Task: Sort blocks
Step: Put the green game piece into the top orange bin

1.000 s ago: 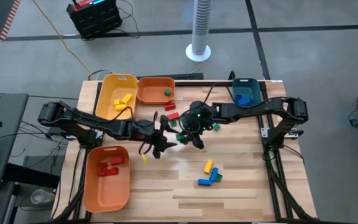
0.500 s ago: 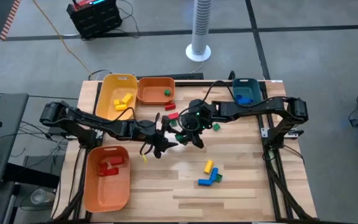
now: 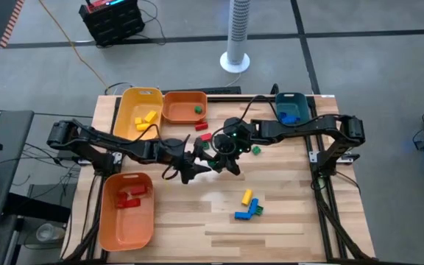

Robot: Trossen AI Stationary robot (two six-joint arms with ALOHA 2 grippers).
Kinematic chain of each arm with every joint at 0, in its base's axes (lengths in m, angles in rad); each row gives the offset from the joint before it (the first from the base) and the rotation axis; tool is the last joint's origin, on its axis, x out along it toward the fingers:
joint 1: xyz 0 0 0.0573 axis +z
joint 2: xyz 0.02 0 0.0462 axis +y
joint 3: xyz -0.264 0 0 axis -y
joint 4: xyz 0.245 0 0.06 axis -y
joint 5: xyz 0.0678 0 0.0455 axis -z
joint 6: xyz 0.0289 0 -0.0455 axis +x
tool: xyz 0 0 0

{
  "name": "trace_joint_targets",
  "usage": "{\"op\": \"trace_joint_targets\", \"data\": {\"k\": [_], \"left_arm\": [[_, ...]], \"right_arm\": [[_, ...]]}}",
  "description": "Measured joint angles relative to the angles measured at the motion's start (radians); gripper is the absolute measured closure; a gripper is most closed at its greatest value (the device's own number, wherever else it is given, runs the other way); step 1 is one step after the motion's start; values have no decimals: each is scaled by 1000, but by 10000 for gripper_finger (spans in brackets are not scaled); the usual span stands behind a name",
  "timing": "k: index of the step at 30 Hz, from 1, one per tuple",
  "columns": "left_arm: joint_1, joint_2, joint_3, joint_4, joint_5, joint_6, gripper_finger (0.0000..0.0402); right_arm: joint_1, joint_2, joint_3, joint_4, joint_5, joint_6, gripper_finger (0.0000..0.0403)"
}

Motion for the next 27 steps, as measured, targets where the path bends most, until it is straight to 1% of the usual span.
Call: {"op": "trace_joint_targets", "data": {"k": [7, 10, 12, 16, 19, 23, 27], "left_arm": [[32, 0, 0, 10, 70, 23, 228], [36, 0, 0, 14, 78, 46, 243], [41, -1, 0, 14, 79, 57, 256], [50, -2, 0, 20, 82, 63, 290], [55, 0, 0, 17, 58, 77, 315], [65, 0, 0, 16, 32, 56, 317], [78, 0, 0, -9, 7, -10, 317]], "right_arm": [[1, 0, 0, 12, 4, 9, 279], [2, 0, 0, 26, 2, 1, 276], [6, 0, -2, 43, -7, 1, 265], [10, 0, 4, 63, -24, 1, 229], [5, 0, 9, 85, -23, -2, 205], [-12, -4, 9, 84, -23, -9, 188], [-51, -24, 9, 56, -28, -14, 185]]}}
